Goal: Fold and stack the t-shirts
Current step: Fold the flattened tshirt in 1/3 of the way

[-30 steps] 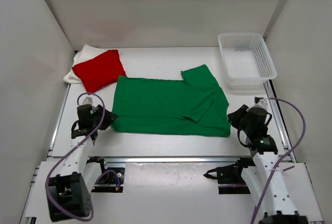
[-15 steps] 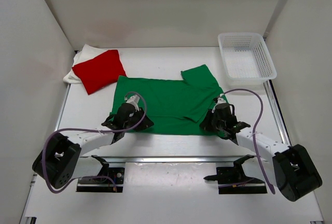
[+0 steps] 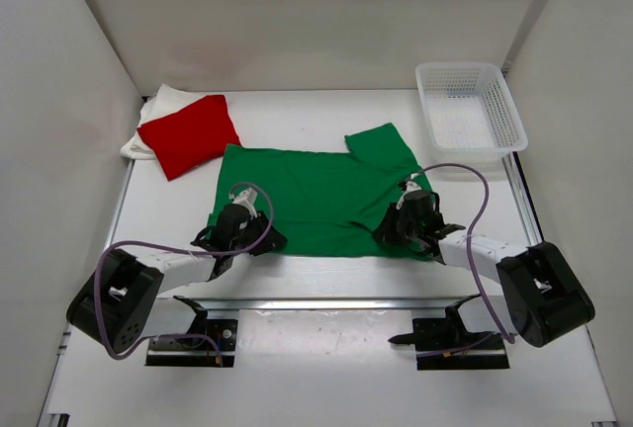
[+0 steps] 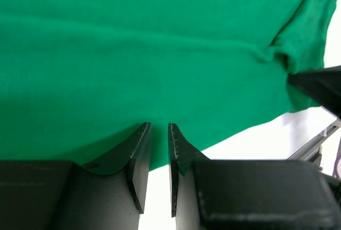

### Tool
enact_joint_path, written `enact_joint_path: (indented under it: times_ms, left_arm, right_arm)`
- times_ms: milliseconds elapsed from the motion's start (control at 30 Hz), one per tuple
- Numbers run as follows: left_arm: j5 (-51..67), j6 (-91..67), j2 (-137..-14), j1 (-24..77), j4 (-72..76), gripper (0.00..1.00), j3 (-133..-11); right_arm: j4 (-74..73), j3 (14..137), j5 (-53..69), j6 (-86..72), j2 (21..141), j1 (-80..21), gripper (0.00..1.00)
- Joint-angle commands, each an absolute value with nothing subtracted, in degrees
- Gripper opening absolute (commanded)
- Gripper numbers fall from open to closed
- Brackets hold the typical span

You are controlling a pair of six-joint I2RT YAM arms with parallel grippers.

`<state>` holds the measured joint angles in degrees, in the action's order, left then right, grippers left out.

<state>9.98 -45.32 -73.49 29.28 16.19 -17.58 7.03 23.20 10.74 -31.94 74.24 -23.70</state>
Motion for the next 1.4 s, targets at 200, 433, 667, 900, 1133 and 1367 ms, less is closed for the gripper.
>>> enact_joint_path:
  times_ms: [200,433,667,900,1133,1367]
  left_arm:
    - [9.93,-44.03,-69.88,26.2,18.02,0.3,-12.92]
    - [9.93,-42.54,-65.4,21.54,14.59,0.3,-11.43]
    - [10.37,-42.8,-64.16,23.29,12.4,0.3,-13.79]
    - [7.22,-44.03,-62.23,29.69,11.25,0.3,-16.17]
    - [8.08,-45.09,-67.31,32.78,14.67,0.3,-17.75]
    - [7.64,-45.97,-69.43,34.1,16.7,0.3,-18.01]
  right_arm:
    - [9.84,27.16,10.72,-29.89,74.8,-23.12,0.0]
    - [11.77,27.94,12.04,-29.1,79.27,-20.4,0.0]
    - [13.81,44.61,20.81,-30.84,92.43,-17.32,0.0]
    - [7.31,51.52,13.83,-27.78,90.55,-21.26,0.0]
    - [7.03,34.56,5.01,-26.63,75.61,-24.35,0.0]
    - [7.56,28.12,8.0,-27.33,74.43,-21.53,0.0]
